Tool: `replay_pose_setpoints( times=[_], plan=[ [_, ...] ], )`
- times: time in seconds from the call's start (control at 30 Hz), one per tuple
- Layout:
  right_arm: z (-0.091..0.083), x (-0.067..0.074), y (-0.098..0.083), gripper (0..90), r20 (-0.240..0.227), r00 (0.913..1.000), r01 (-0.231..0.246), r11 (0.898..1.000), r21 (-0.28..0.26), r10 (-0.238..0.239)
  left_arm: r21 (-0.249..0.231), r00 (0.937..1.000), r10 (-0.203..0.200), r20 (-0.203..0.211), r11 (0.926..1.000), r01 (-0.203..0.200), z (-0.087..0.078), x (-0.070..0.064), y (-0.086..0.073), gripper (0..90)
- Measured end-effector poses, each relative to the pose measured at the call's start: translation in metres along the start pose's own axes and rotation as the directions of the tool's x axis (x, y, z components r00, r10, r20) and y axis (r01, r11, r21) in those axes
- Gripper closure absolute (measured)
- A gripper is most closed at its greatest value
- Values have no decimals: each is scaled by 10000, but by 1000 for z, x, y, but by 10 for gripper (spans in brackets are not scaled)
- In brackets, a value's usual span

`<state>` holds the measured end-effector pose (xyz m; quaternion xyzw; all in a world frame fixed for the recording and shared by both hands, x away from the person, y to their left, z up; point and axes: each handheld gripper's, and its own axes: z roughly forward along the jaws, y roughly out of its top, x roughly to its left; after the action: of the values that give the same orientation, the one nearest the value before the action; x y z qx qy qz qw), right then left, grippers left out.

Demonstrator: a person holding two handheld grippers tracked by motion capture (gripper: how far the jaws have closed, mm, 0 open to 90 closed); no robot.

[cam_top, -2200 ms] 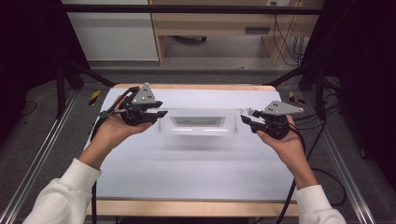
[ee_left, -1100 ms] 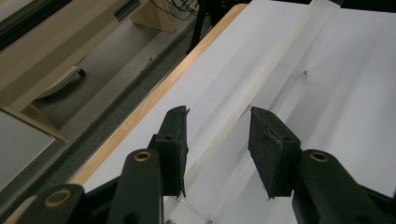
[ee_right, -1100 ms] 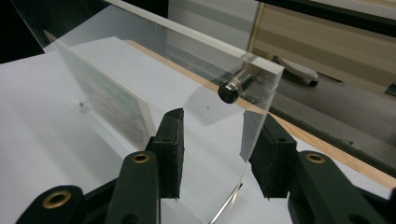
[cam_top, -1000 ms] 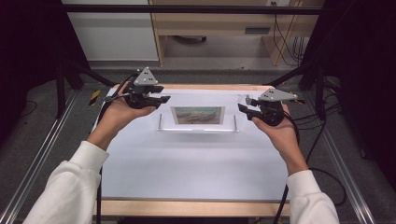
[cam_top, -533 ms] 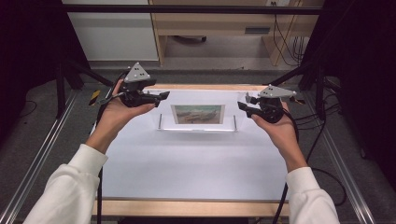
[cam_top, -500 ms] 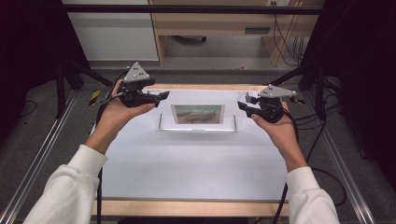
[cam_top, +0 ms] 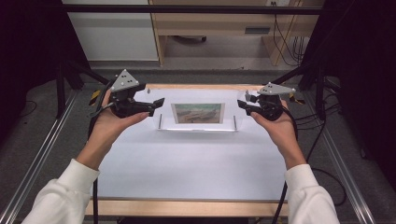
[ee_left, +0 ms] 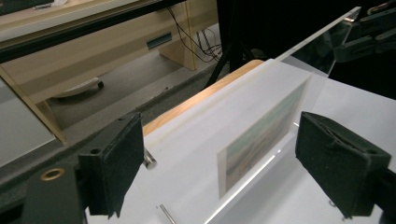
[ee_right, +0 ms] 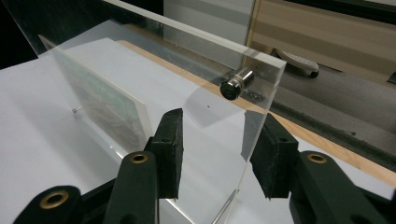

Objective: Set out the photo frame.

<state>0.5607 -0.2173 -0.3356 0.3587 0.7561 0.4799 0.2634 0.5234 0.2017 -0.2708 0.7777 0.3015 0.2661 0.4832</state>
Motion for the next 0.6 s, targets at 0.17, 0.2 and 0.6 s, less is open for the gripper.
replay_pose_setpoints(
  times=[0.17,0.2,0.6],
  plan=[
    [3,-2,2,576,6,10000,-89,10000,13,89,121,9999,-96,66,9999,95,-7,-3,-12,132],
    [3,-3,2,575,5,10000,-99,9999,16,99,145,9999,-113,104,9998,111,-8,-3,-13,131],
    [7,-5,4,571,50,9998,-214,9998,37,214,366,9989,-468,49,9982,466,-9,2,-35,123]
  ],
)
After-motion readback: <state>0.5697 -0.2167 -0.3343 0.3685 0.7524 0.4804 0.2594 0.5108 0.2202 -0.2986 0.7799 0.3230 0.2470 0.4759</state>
